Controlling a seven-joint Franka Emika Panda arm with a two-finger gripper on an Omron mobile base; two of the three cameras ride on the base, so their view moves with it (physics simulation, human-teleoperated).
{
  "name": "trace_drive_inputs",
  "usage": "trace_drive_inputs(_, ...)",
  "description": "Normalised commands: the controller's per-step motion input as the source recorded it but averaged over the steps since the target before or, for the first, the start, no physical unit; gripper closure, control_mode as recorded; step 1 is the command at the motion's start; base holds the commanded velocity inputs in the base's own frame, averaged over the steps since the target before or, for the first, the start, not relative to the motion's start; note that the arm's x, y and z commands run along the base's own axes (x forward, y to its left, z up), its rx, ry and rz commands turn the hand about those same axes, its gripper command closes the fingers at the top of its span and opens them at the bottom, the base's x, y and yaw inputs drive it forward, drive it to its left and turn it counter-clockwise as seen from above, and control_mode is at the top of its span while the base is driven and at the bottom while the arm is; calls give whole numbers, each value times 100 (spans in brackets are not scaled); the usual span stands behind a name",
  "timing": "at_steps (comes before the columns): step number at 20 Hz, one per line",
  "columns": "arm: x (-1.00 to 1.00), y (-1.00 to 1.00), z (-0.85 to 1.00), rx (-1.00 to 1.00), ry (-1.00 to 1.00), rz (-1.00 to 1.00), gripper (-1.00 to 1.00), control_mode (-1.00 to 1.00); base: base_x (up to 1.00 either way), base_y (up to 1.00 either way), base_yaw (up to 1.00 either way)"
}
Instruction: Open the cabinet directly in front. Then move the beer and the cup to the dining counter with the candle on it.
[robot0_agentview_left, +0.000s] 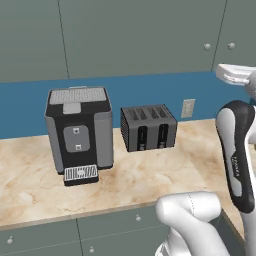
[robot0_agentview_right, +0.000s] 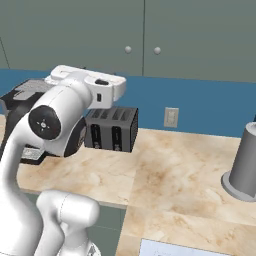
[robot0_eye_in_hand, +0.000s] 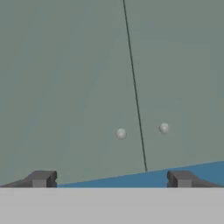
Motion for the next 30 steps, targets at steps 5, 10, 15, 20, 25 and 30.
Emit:
trace_drive_inputs(5,52,-31,0,8,8,0,-100,-100,0,0,0)
trace_drive_inputs(10,48,-27,0,6,3,0,-100,-100,0,0,0)
trace_drive_inputs(15,36,-3,0,0,0,0,-100,-100,0,0,0)
trace_drive_inputs(20,30,0,0,0,0,0,-100,-100,0,0,0)
trace_drive_inputs(25,44,0,0,0,0,0,-100,-100,0,0,0)
trace_drive_inputs(30,56,0,0,0,0,0,-100,-100,0,0,0)
